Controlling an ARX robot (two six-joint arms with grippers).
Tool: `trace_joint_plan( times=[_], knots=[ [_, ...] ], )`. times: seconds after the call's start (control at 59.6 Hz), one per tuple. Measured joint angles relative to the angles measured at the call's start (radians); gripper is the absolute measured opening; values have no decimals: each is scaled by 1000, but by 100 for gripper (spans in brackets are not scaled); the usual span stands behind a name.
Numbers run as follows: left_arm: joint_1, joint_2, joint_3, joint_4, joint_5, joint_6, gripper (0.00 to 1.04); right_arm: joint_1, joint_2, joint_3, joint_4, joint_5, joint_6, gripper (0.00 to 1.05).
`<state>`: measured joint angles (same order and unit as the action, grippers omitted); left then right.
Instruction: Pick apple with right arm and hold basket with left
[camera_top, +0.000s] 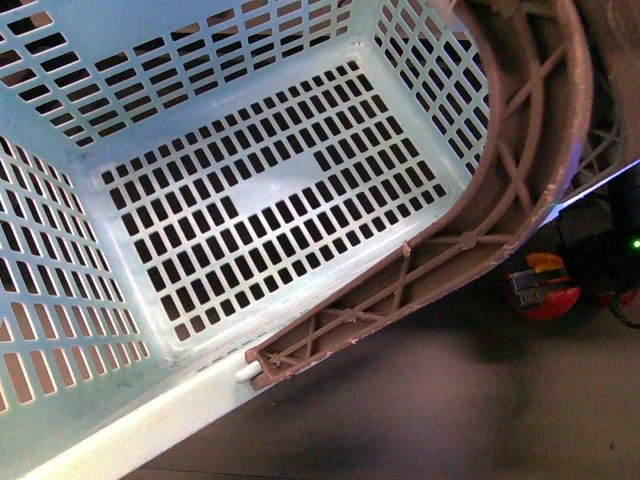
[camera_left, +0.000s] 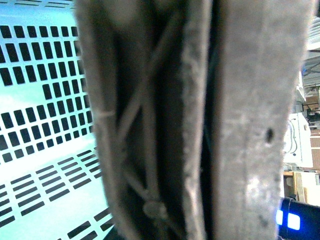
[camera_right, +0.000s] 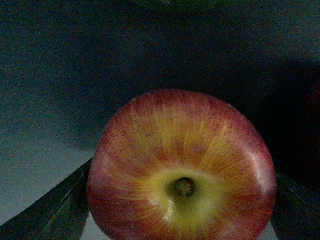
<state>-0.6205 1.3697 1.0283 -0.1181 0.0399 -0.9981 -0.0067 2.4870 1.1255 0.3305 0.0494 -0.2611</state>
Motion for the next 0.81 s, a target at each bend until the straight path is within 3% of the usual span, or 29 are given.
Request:
trace_joint_plan(
  times=[0.117,0.369,0.604,0.805],
  knots=[
    [0,0,0,0,0,0,15,0,0,-6,13,-1,3,80],
    [0,0,0,0,0,0,15,-18,-45,-90,71,-22,7,80],
    [0,0,0,0,0,0,15,-89,-273,-247,226,-20,6,80],
    [0,0,0,0,0,0,15,-146,-476,-345,259,-49,11,80]
  ],
)
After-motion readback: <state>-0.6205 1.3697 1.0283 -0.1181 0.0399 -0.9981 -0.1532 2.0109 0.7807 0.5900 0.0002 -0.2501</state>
